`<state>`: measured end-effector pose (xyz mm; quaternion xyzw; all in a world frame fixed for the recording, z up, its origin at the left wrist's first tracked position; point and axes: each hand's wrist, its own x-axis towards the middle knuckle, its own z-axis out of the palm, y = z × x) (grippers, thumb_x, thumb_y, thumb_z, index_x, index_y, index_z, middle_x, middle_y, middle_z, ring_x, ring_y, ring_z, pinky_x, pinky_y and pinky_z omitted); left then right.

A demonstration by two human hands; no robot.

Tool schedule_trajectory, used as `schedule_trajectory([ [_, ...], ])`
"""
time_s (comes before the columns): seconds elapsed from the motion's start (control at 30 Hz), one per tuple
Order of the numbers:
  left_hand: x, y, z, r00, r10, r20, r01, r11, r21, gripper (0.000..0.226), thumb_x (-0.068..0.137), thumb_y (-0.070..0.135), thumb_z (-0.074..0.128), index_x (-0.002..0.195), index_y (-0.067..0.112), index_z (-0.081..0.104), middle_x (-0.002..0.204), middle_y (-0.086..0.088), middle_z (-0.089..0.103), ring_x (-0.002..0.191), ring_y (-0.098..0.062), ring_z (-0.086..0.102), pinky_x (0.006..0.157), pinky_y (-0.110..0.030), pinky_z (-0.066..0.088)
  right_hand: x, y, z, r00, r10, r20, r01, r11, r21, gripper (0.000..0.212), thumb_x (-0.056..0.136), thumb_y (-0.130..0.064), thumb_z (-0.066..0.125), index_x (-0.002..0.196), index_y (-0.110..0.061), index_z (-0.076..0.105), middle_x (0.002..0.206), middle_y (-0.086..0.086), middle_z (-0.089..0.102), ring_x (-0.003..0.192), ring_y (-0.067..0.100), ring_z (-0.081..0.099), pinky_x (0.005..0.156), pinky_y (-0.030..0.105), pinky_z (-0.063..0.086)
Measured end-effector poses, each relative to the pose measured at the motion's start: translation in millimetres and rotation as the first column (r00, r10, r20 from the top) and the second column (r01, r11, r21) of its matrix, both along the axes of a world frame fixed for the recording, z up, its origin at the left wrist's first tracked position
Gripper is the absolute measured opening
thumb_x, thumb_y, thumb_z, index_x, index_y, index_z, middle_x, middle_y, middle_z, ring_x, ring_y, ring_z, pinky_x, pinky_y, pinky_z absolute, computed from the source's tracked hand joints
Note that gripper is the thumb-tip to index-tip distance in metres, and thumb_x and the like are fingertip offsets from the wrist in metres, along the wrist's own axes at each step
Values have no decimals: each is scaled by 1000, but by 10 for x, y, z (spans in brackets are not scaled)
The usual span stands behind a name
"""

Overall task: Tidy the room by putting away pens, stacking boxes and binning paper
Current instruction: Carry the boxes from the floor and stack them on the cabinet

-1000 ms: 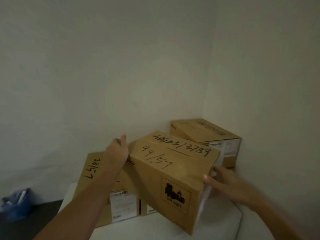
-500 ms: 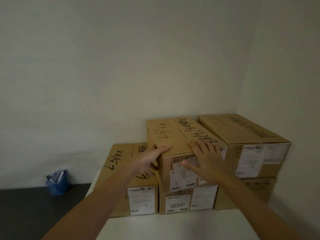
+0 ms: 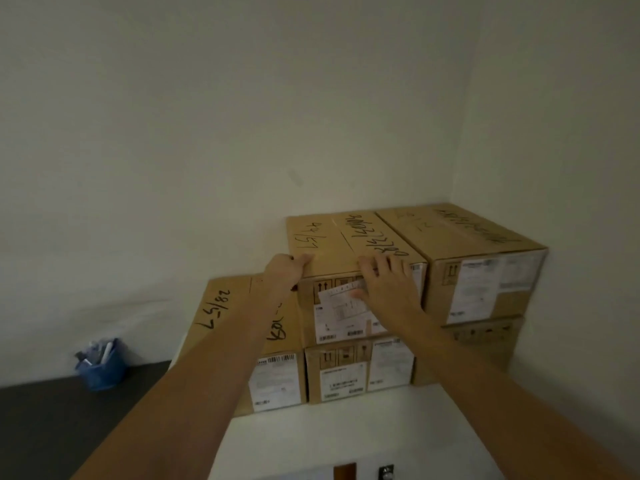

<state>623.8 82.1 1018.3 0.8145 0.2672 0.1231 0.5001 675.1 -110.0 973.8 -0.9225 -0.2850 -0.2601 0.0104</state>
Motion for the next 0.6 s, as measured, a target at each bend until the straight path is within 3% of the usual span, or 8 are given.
schedule_trajectory([
  [0.07,-44,-47,-20,999,-16,43,16,1000,9,66,93,62,38,105,2,64,95,-12,65,75,-25,59,71,-31,49,-56,-65,38,996,4,-84,-3,1000,19,75,87,-59,53,140,-8,38,141,21,42,130,40,39,107,48,32],
  [0.1,-32,7,-73,996,-47,70,52,996,-78,74,92,66,30,113,1,61,103,-14,65,84,-26,61,81,-32,49,-76,-94,54,985,19,-169,-10,999,51,82,91,-57,47,149,-6,22,154,23,24,143,41,21,115,51,18],
  [0.2,-199,20,-182,991,-33,133,70,958,-278,79,91,69,21,150,17,27,153,-13,35,135,-36,39,111,-51,33,-297,-341,5,959,-31,-282,81,982,170,88,95,-59,32,152,-11,-13,160,15,-17,147,36,-15,117,52,-7],
  [0.27,-392,-50,-303,971,28,236,3,991,-133,72,97,59,22,154,15,15,159,-13,19,145,-34,24,117,-48,22,-567,-605,-133,943,-103,-316,178,959,219,86,95,-58,30,152,-13,-16,160,12,-20,148,32,-17,117,51,-7],
  [0.33,-653,-188,-481,898,71,433,-93,995,29,64,99,51,29,148,9,30,151,-19,32,139,-34,33,112,-45,28,-863,-946,-379,884,-193,-425,304,929,209,84,96,-56,32,153,-13,-13,161,10,-17,148,29,-15,118,51,-4],
  [0.43,-984,-558,-975,733,-38,679,-40,994,98,52,97,45,40,121,1,53,115,-20,55,101,-22,53,86,-33,46,-1330,-1530,-916,704,-301,-643,504,850,154,90,93,-61,36,153,-13,-8,162,12,-12,149,30,-11,118,54,2],
  [0.53,-1378,-1079,-1621,756,-244,607,198,970,143,35,95,38,49,97,4,56,89,-14,56,80,-24,54,71,-34,47,-1872,-1981,-1527,448,-376,-811,644,765,1,96,89,-68,34,153,-11,-7,162,14,-11,149,32,-9,119,54,5],
  [0.6,-1554,-1438,-2156,780,-397,485,360,917,171,31,92,38,55,91,7,56,86,-10,55,79,-22,54,70,-23,44,-2220,-2298,-1995,280,-403,-871,671,732,-122,95,89,-69,33,154,-10,-6,162,13,-9,149,31,-7,120,52,7],
])
